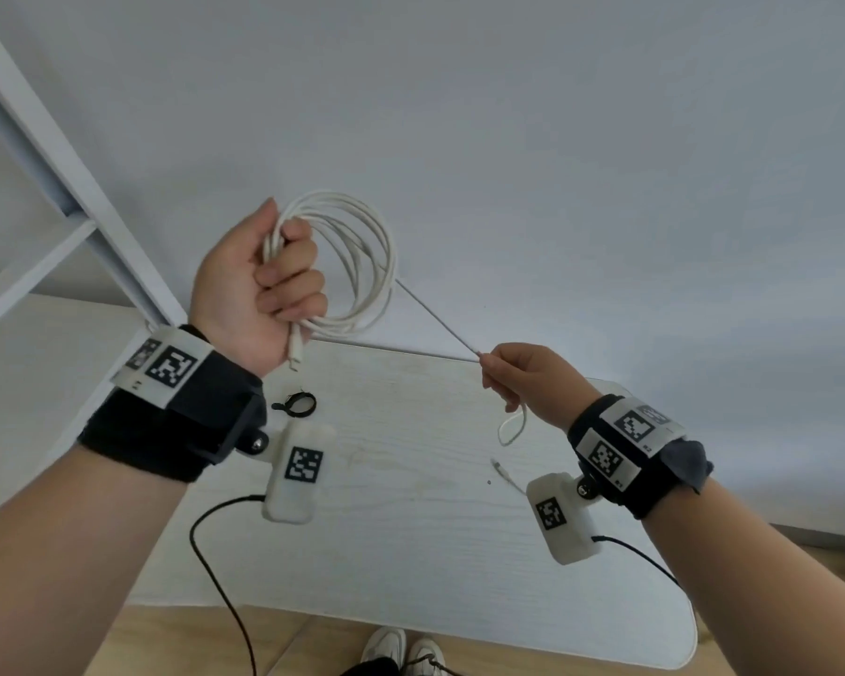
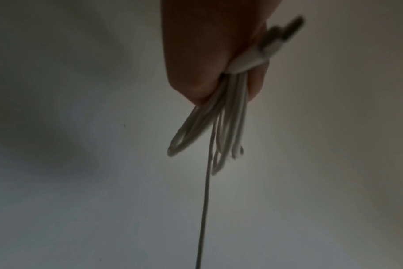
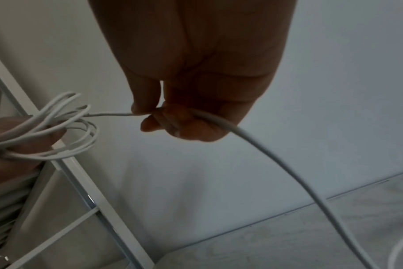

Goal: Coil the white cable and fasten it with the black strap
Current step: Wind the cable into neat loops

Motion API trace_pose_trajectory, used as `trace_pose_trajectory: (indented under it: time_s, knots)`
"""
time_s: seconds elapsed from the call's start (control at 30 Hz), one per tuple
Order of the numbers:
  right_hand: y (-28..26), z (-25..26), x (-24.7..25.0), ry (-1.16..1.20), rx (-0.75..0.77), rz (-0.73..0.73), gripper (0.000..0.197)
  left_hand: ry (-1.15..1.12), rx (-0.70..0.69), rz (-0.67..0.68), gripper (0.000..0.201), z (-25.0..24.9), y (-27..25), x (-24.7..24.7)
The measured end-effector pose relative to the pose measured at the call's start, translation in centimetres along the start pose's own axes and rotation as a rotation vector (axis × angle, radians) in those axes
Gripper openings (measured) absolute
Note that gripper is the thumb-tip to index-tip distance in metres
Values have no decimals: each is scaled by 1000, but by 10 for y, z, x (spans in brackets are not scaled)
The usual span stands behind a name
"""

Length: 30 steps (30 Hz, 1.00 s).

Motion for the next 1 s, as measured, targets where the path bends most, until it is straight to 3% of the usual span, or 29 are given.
trace_pose_trajectory:
  time_s: [0.2,0.33,0.53,0.67,0.87,1.0]
  knots:
    - [-7,-13,-8,-19,-26,21,26,15,-140,-83,25,-28,-1,15]
    - [-10,-9,-13,-173,-32,11,23,78,-178,-115,20,-27,1,16]
    - [-14,14,-17,-320,26,16,20,316,-147,-194,29,-16,2,16]
    - [-16,30,-21,-402,64,37,21,552,-121,-216,24,-7,1,9]
    - [-20,57,-38,-530,138,125,23,877,3,-137,14,16,4,-6]
    - [-22,79,-44,-594,233,140,22,1091,93,-33,28,32,7,-18]
Point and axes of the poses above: each hand's wrist, its own y-axis towards the middle knuckle, its own x-axis out of the back of the hand, z = x × y, the point moved 6 cm from there along y, towards the middle knuckle, and after that the axes turned 11 degrees about z, right-handed, at the moved point
